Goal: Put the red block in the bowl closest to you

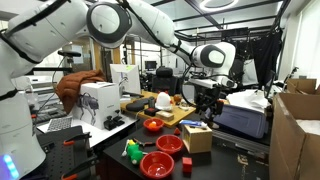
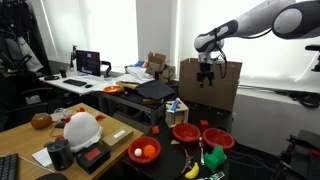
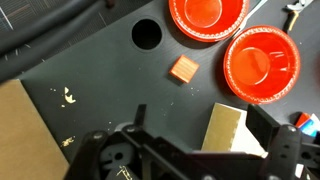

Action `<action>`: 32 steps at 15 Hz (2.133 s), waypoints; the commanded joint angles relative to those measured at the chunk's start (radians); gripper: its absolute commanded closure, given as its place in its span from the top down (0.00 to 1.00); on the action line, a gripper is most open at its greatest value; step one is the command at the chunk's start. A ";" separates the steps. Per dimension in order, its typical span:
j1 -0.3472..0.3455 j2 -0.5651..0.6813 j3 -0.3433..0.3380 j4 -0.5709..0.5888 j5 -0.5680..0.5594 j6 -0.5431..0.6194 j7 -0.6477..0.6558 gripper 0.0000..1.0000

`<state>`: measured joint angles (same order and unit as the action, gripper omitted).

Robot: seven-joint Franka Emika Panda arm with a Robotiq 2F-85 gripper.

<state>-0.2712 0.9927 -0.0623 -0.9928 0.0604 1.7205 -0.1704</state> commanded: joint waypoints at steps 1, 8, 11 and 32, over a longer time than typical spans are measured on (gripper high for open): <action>0.002 0.053 -0.002 0.062 0.043 0.018 0.118 1.00; 0.014 0.097 -0.024 -0.003 0.035 0.176 0.311 1.00; 0.018 0.117 -0.029 -0.031 0.033 0.235 0.356 1.00; 0.093 0.144 -0.069 -0.348 0.134 0.589 0.669 1.00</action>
<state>-0.2004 1.1602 -0.1168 -1.2947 0.1616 2.2866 0.4814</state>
